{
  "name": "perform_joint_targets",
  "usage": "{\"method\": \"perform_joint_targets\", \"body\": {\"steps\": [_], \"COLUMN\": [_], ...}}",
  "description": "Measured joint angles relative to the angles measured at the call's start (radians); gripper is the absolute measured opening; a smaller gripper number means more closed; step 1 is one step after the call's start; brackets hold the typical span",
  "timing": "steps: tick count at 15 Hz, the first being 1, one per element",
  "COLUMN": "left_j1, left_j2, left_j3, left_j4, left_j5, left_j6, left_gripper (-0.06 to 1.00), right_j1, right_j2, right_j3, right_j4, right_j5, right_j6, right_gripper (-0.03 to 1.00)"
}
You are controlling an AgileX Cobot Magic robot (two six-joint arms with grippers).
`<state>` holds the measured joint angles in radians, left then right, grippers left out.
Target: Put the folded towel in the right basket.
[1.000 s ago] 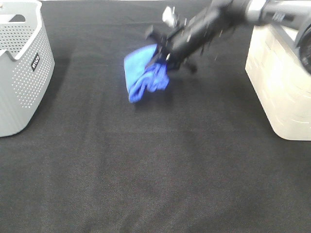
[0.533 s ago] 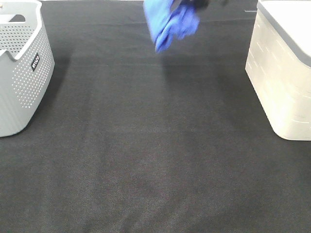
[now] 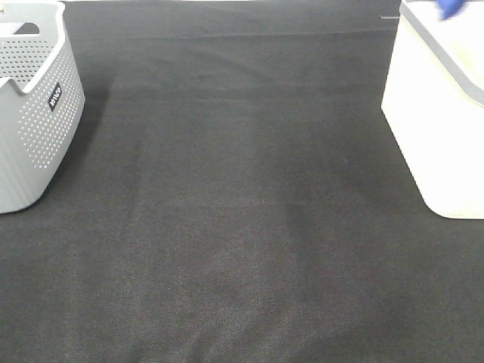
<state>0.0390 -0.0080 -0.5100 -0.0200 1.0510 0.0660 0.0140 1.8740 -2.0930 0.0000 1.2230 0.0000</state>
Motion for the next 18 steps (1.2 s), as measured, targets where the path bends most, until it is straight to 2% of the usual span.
{"method": "perform_joint_targets", "body": {"steps": [1,3,5,9,10,11,12,14,18], "left_j1": [0.000,0.000,0.000,0.000,0.000,0.000,0.000,0.000,0.000], "left_j2": [0.000,0.000,0.000,0.000,0.000,0.000,0.000,0.000,0.000], "left_j3": [0.000,0.000,0.000,0.000,0.000,0.000,0.000,0.000,0.000], "left_j4": [0.000,0.000,0.000,0.000,0.000,0.000,0.000,0.000,0.000], "left_j5": [0.000,0.000,0.000,0.000,0.000,0.000,0.000,0.000,0.000], "left_j6": [0.000,0.000,0.000,0.000,0.000,0.000,0.000,0.000,0.000], "left_gripper": [0.99,0.99,0.99,0.99,0.99,0.99,0.99,0.99,0.99], "right_j1": [0.000,-0.099,-0.147,-0.153,-0.153,-0.153,-0.153,-0.153,-0.145], "right_j2": [0.000,0.031,0.103,0.211,0.211,0.211,0.210,0.187,0.107], "right_j3": [0.000,0.036,0.059,0.063,0.063,0.063,0.063,0.063,0.063], "right_j4": [0.000,0.061,0.074,0.058,0.058,0.053,0.052,0.075,0.081], "right_j5": [0.000,0.000,0.001,0.000,0.000,-0.001,-0.001,-0.001,-0.001], "right_j6": [0.000,0.000,0.000,0.000,0.000,0.000,0.000,-0.019,-0.026], "right_gripper": [0.22,0.22,0.22,0.24,0.39,0.64,0.83,0.94,0.96]}}
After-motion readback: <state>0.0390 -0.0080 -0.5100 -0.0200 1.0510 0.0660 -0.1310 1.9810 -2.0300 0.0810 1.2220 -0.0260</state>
